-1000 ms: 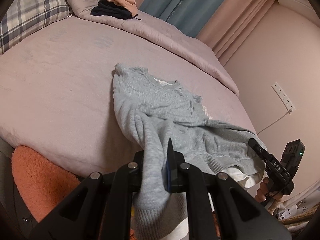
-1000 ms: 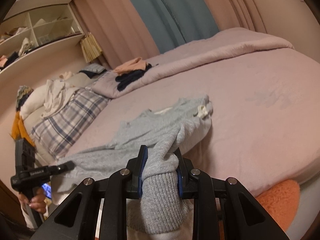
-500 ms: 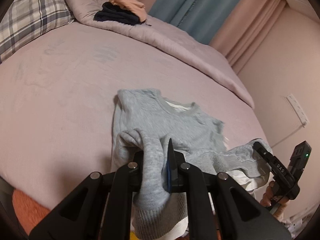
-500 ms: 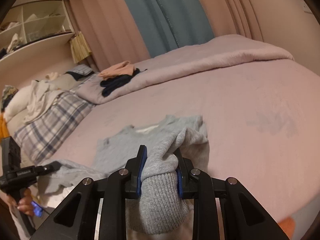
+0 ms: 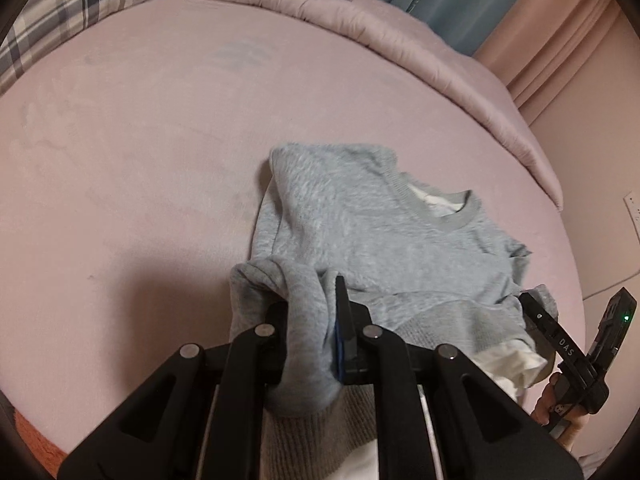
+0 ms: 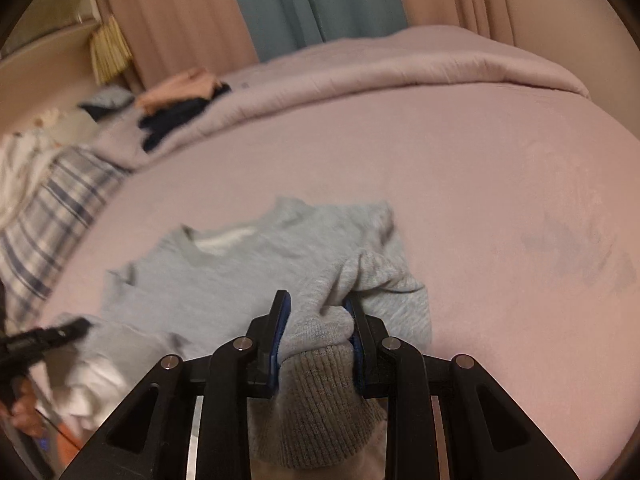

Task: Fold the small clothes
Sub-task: 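Lift the hem with both tools and fold it toward the collar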

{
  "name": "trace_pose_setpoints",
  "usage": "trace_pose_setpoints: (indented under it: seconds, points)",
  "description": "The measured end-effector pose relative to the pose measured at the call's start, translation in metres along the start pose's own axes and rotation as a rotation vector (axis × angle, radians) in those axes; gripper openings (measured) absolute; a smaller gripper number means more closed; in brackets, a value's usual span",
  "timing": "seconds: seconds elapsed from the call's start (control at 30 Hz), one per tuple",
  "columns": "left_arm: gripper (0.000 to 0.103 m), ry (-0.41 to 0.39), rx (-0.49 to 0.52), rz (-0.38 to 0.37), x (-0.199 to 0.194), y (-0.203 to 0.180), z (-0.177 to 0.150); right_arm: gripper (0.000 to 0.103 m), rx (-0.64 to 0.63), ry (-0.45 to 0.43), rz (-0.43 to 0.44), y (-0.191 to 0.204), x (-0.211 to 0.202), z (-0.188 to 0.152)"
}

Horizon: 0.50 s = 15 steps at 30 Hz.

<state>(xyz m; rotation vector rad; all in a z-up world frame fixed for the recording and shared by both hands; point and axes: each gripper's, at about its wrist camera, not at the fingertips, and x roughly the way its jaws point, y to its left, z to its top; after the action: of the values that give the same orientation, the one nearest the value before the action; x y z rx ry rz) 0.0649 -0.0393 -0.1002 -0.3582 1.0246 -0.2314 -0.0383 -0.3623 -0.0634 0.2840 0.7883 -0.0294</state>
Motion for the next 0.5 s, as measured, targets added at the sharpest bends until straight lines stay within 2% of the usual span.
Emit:
trace_pose_setpoints:
  seconds: [0.1, 0.5]
  points:
    - [0.015, 0.016, -0.001, 0.015, 0.009, 0.003, -0.001, 0.026, 0.018, 0.031, -0.001, -0.006, 0.008, -0.003]
    - [0.016, 0.000, -0.006, 0.036, 0.015, 0.003, -0.005, 0.027, -0.026, 0.036, -0.062, -0.003, 0.012, -0.004]
